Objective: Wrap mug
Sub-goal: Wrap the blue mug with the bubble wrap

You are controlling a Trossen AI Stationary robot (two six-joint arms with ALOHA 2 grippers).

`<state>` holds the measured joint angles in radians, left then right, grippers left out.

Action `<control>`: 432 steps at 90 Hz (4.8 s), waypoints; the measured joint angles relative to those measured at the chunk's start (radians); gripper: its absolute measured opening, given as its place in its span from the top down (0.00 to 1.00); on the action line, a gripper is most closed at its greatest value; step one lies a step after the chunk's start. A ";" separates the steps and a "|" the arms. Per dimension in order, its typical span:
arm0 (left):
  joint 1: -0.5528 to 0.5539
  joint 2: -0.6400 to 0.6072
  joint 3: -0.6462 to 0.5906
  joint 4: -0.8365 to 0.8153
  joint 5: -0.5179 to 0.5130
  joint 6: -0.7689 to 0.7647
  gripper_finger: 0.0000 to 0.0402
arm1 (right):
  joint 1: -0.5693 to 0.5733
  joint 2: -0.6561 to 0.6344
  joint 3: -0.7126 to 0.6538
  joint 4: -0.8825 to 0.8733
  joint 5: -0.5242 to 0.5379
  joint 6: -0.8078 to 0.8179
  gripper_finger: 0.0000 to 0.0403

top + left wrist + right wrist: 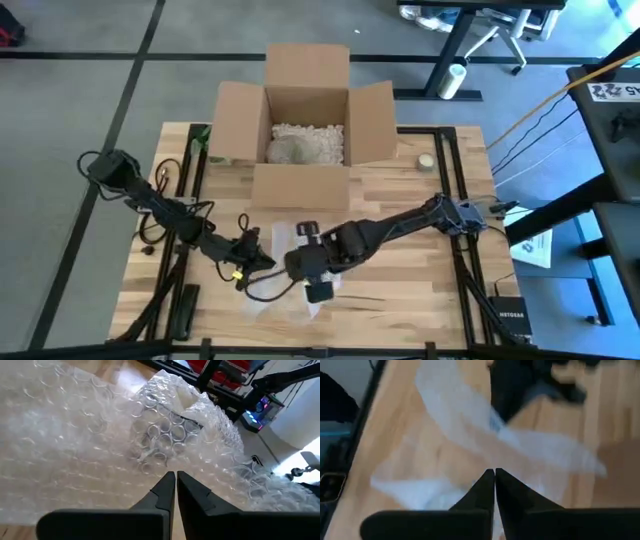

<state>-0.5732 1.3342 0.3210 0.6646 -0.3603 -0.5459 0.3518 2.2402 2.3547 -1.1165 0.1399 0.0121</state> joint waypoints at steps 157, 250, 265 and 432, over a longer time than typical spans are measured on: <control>0.005 0.000 0.000 0.003 0.001 -0.022 1.00 | -0.061 0.043 0.000 -0.049 -0.061 -0.030 1.00; 0.103 -0.085 0.000 0.088 0.158 0.139 1.00 | 0.113 -0.003 -0.049 -0.247 -0.121 0.450 1.00; 0.117 -0.080 0.036 0.049 0.221 0.142 1.00 | 0.110 -0.001 -0.145 -0.211 -0.142 0.460 1.00; 0.074 -0.079 0.090 -0.139 0.282 0.107 1.00 | 0.119 -0.060 -0.230 -0.342 -0.346 0.634 0.69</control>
<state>-0.4992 1.2556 0.4114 0.5256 -0.0785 -0.4384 0.4709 2.1799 2.1246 -1.4581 -0.2058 0.6464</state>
